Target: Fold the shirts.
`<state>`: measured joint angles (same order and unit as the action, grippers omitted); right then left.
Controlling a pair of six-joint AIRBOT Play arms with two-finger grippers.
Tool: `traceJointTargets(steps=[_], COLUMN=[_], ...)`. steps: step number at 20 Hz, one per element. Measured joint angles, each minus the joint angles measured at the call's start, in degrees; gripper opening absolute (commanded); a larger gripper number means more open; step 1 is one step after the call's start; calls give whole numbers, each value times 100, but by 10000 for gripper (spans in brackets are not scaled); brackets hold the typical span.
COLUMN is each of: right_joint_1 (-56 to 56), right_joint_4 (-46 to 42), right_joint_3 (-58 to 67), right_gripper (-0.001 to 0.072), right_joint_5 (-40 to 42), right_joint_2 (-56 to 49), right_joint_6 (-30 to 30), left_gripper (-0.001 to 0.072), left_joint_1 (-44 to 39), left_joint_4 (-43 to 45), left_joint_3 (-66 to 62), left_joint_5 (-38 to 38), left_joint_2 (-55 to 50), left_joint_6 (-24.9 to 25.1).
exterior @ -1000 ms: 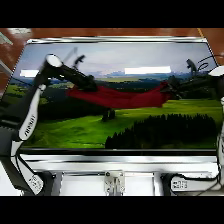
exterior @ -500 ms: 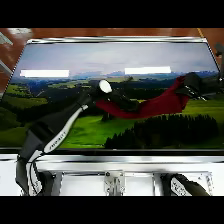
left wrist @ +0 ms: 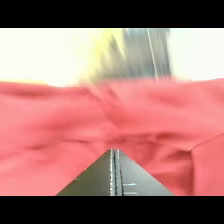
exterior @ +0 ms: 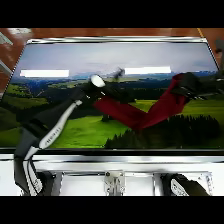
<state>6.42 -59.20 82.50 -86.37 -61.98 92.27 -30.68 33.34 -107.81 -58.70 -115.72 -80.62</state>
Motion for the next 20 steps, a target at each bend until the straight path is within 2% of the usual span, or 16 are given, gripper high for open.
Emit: traceJointTargets(steps=[4,7,8,9,10,13,15,18,20], right_joint_1=[-1228,-2232,-2505,-2761,-2955,-3281,-3274,-2959,-2616], right_joint_4=[-118,-61,13,151,393,1285,1648,1674,1152], right_joint_3=[0,0,0,0,0,-4,-2,0,0], right_gripper=[64,75,157,403,591,596,596,596,596], right_joint_5=[855,1871,2308,2780,3220,4203,4492,4225,3469], right_joint_2=[-839,-1856,-2197,-2568,-2894,-3685,-3891,-3783,-3545], right_joint_6=[4,4,9,17,26,35,31,-37,-79], left_gripper=[39,40,39,40,40,40,40,40,40], left_joint_1=[1576,2719,3064,3355,3593,4127,4262,4325,4306], left_joint_4=[529,656,715,728,726,769,767,789,785], left_joint_3=[0,-4,-4,-4,-7,-7,-4,-4,2], left_joint_5=[-450,-730,-826,-931,-1067,-1569,-1867,-2087,-2168], left_joint_2=[946,1864,2168,2457,2717,3386,3681,3906,3958], left_joint_6=[-96,-109,-109,-98,-46,122,227,310,343])
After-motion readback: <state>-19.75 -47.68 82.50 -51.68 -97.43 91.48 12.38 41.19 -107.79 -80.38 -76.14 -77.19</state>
